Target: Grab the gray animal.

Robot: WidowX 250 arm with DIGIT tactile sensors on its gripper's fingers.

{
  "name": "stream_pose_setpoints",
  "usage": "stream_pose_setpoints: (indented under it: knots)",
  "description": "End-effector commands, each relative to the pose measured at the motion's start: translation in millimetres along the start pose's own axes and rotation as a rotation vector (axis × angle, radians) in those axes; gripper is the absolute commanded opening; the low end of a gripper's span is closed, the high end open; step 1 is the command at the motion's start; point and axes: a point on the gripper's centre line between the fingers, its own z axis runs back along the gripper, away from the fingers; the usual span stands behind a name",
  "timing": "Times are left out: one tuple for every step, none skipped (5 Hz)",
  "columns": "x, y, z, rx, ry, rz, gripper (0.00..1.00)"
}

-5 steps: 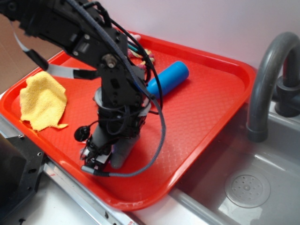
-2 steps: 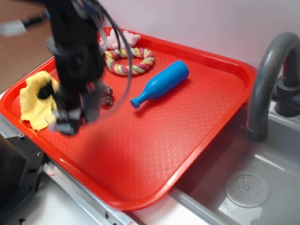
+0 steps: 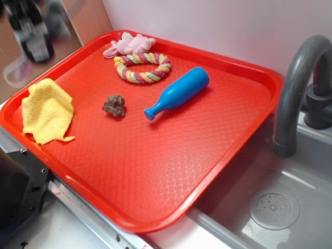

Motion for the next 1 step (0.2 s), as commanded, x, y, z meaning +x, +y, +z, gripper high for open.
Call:
stream_pose_setpoints:
  knots:
    - [17.3, -21.2, 37.0, 0.059, -0.032, 0.114, 0.0]
